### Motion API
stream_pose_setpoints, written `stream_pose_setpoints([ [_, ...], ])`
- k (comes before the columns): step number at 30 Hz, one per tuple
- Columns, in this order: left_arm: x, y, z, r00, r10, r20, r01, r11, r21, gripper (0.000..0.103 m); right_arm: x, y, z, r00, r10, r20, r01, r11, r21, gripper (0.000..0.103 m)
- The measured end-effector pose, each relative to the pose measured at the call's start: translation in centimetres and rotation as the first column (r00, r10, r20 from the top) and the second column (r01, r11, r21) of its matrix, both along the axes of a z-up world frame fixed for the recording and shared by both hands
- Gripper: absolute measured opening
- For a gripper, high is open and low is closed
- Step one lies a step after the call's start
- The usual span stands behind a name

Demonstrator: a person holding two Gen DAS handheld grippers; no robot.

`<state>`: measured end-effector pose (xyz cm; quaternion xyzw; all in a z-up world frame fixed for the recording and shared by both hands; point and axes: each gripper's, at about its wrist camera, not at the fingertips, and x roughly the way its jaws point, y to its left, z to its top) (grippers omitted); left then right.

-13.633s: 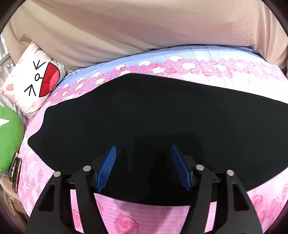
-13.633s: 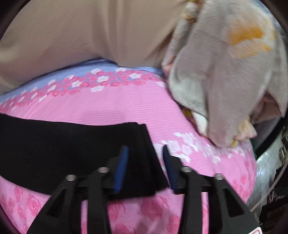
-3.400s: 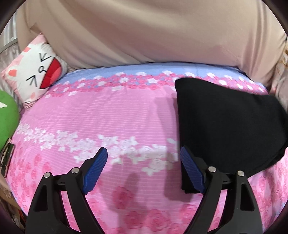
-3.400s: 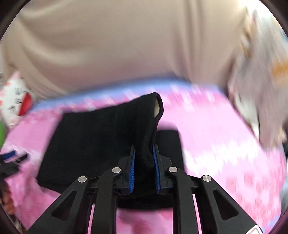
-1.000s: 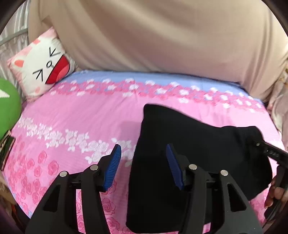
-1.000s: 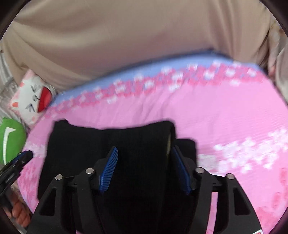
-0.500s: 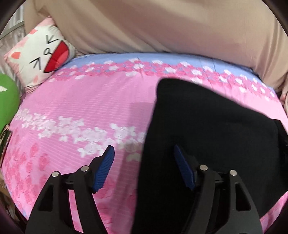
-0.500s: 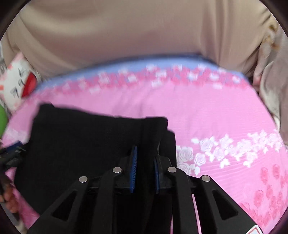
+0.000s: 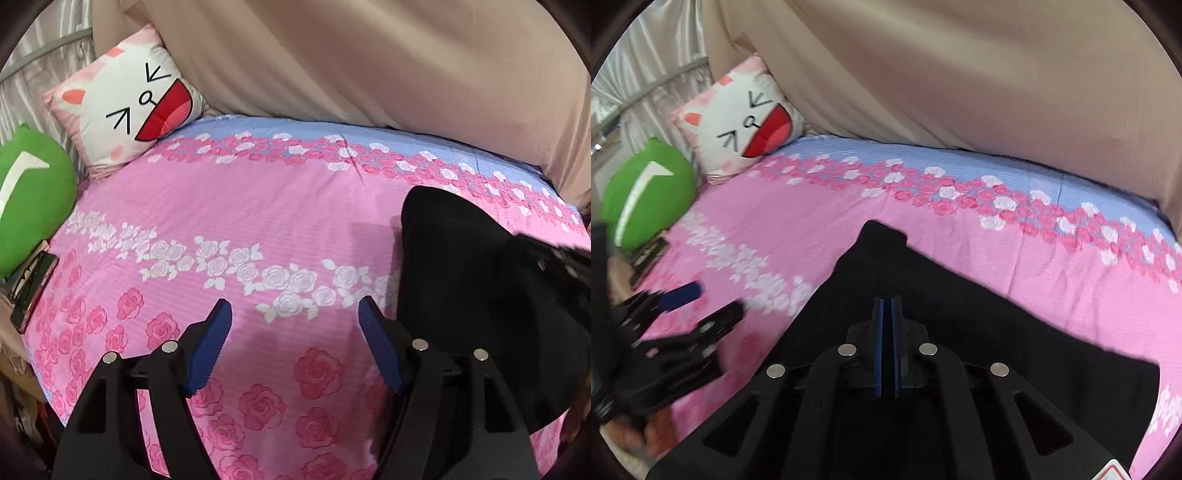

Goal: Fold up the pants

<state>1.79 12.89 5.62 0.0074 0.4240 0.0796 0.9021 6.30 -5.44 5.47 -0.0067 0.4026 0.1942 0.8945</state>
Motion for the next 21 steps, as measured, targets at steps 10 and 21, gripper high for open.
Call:
stream_pose_setpoints([
  [10, 0.1, 0.6, -0.5, 1.0, -0.022, -0.009, 0.022, 0.999, -0.028, 0.073, -0.3, -4.5, 1.5, 0.995, -0.091, 0.026, 0.092, 0.996, -0.018, 0.049],
  [21, -3.3, -10.1, 0.8, 0.947, -0.321, 0.028, 0.322, 0.945, -0.065, 0.086, -14.1, -19.2, -2.3, 0.924, -0.353, -0.151, 0.369, 0.925, 0.095, 0.05],
])
